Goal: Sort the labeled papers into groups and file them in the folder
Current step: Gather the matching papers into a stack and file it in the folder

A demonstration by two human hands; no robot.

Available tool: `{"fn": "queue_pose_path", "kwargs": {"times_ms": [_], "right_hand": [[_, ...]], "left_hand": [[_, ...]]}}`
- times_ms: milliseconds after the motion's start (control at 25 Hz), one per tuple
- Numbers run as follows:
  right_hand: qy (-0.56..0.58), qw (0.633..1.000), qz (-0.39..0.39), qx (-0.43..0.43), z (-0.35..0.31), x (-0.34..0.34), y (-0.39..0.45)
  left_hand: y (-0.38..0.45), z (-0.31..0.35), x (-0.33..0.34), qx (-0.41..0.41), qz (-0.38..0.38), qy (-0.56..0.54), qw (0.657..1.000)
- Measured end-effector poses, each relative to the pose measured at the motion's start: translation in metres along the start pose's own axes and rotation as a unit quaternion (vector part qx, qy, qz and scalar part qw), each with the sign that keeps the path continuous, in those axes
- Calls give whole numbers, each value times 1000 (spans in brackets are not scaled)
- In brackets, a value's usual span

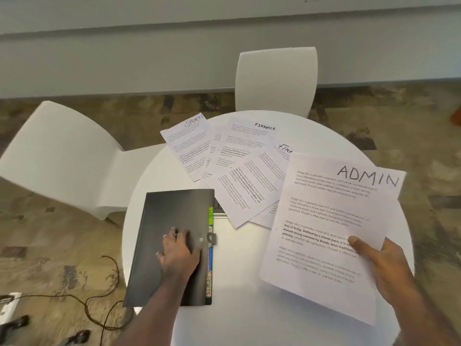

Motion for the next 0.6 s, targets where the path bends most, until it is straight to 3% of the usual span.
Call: {"fn": "queue_pose_path", "kwargs": {"times_ms": [80,600], "right_hand": [[-10,1000,-18,9,6,5,-9],[-35,996,-82,23,10,41,-29]], "left_hand": [[-6,-12,11,-13,-61,81,995],[-14,14,20,-11,-75,105,992]]}}
Point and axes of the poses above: each hand's wrist, its own y-axis towards the middle knuckle, its own x-axis out of the palm, z = x × y, the point moved 1 cm from there along y, towards the middle knuckle, and after that the axes turned 12 degrees about -x, right-handed, at the moved point
